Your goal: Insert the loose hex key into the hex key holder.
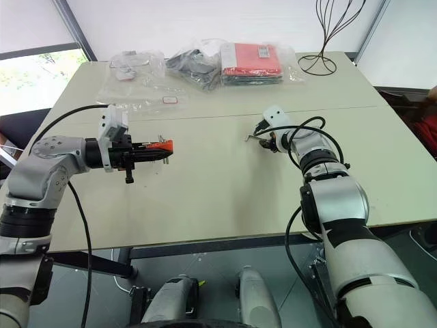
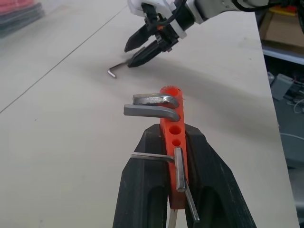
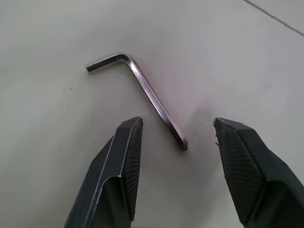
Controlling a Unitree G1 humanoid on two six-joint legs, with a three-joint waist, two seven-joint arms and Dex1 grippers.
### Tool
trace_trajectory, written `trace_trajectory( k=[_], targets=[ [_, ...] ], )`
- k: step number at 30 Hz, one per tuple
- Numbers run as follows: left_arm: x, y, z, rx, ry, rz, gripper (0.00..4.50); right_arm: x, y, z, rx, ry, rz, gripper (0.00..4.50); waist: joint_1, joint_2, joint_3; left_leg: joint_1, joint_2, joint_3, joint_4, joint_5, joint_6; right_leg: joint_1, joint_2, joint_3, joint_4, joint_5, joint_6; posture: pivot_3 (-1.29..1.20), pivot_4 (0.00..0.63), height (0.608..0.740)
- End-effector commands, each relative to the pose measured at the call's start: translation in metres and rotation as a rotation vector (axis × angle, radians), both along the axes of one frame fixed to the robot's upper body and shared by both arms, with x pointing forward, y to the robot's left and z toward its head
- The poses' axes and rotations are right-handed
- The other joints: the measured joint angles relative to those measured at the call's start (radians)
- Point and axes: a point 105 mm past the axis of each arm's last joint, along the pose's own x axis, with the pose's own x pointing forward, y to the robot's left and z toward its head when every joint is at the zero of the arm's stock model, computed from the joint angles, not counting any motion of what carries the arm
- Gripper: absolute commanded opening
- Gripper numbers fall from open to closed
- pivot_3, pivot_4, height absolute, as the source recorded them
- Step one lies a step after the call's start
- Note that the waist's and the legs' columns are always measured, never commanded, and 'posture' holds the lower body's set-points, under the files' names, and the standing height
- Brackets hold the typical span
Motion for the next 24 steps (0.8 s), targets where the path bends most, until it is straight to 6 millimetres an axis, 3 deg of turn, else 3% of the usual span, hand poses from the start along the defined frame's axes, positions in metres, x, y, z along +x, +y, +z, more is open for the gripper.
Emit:
trace_trajectory(
  k=[1,5,10,13,16,24],
  targets=[
    [-0.001,0.008,0.019,-0.02,-0.067,0.033,0.0,-0.005,0.006,-0.012,0.059,0.054,0.008,2.35,-0.001,0.0,0.0,0.0,0.0,0.0,0.0,0.0,0.0,0.0,0.0,0.0,0.0,0.0,0.0,0.0,0.15,0.74],
    [-0.001,0.01,0.017,-0.026,-0.063,0.053,0.0,-0.007,0.014,-0.014,0.117,0.074,0.027,2.35,-0.002,0.0,0.0,0.001,0.001,0.0,-0.001,0.0,0.0,0.0,0.001,0.0,0.0,0.0,0.0,0.0,0.15,0.74],
    [-0.004,0.011,0.015,-0.027,-0.061,0.077,0.0,0.0,0.022,0.001,0.121,0.018,0.03,2.35,-0.003,0.0,0.0,0.001,0.001,0.001,-0.001,0.0,0.0,0.0,0.002,0.001,0.0,0.0,-0.001,0.0,0.15,0.74],
    [-0.007,0.015,0.015,-0.028,-0.057,0.101,0.0,0.006,0.025,0.013,0.13,-0.034,0.006,1.48,-0.004,0.0,0.0,0.001,0.001,0.001,-0.001,0.0,0.0,0.0,0.002,0.001,0.0,0.001,-0.001,0.0,0.15,0.74],
    [-0.009,0.018,0.014,-0.031,-0.056,0.12,0.0,0.008,0.027,0.015,0.124,-0.056,-0.003,0.06,-0.001,0.0,0.0,0.001,0.001,0.0,-0.001,0.0,0.0,0.0,0.002,0.001,0.0,0.001,-0.001,0.0,0.15,0.74],
    [-0.01,0.019,0.014,-0.037,-0.058,0.146,0.0,0.004,0.041,0.008,0.176,-0.002,0.02,0.06,0.0,0.0,0.0,-0.001,0.001,0.001,-0.001,0.0,0.0,0.0,0.001,0.001,-0.004,0.001,-0.001,0.0,0.15,0.74]
  ],
)
